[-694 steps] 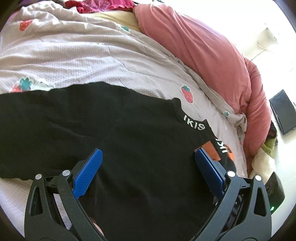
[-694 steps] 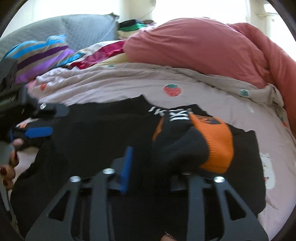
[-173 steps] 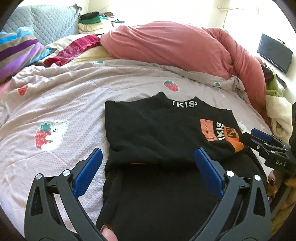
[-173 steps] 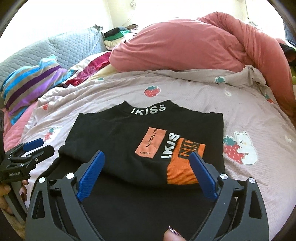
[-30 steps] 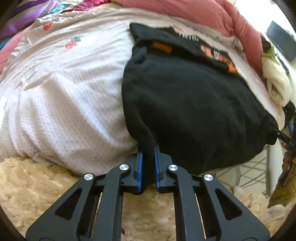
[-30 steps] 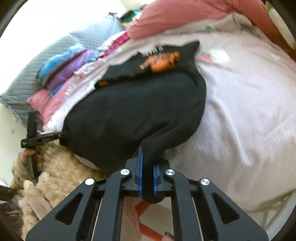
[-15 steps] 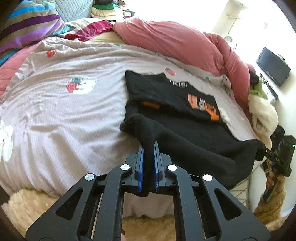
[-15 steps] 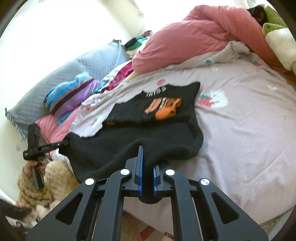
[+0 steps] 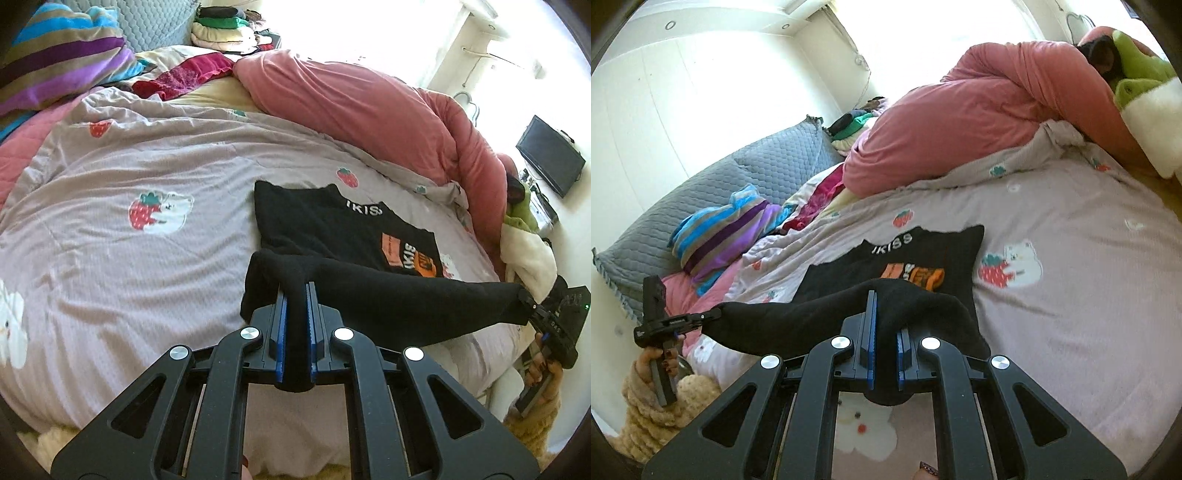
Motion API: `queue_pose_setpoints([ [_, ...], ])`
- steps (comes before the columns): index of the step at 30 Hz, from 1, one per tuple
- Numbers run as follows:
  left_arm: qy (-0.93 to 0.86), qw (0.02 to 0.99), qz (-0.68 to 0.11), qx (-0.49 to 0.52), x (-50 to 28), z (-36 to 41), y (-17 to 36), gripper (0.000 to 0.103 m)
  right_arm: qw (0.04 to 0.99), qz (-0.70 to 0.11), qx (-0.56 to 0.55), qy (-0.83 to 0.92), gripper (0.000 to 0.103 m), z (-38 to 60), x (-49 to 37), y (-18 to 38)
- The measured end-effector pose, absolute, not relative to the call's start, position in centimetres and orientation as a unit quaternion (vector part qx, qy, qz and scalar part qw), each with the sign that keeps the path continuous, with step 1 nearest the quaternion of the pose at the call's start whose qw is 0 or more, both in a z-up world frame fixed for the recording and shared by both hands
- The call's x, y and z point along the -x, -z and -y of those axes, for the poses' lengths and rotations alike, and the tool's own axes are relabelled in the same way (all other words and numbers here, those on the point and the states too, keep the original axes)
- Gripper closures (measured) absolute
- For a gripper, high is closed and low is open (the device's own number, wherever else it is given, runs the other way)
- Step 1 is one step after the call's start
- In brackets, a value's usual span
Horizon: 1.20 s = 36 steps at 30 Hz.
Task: Fold small clothes
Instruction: 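Lift the hem with both grippers and fold it toward the collar, then lower the hem onto the shirt and open both grippers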
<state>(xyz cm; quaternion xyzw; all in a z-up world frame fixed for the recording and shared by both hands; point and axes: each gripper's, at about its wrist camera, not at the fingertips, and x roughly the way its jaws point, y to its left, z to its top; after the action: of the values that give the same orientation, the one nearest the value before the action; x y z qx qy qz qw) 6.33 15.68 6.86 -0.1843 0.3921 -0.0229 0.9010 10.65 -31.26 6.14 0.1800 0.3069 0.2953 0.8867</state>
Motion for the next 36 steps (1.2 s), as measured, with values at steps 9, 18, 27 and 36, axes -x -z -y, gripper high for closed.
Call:
queue_pose_setpoints([
  [9,0.013,0.900,-0.387,0.201,-9.9,-16.9,-7.2,0.100,0.893,-0.301,-0.174,-0.285,0.096,30.3,-14.0,-6.9],
  [18,0.000,0.902,-0.380,0.207,-13.0,-17.6,-7.4,0.100,0.899,-0.303,-0.174,-0.265,0.096,29.2,-17.2,-6.7],
  [27,-0.016,0.902,-0.389,0.186,-16.2,-17.7,-6.0,0.100,0.898,-0.322,-0.180,-0.240,0.096,28.5,-19.9,-5.1],
  [36,-0.019,0.899,-0.398,0.181,-17.8,-18.1,-4.0,0.100,0.895,-0.342,-0.176,-0.225,0.096,27.5,-21.6,-3.3],
])
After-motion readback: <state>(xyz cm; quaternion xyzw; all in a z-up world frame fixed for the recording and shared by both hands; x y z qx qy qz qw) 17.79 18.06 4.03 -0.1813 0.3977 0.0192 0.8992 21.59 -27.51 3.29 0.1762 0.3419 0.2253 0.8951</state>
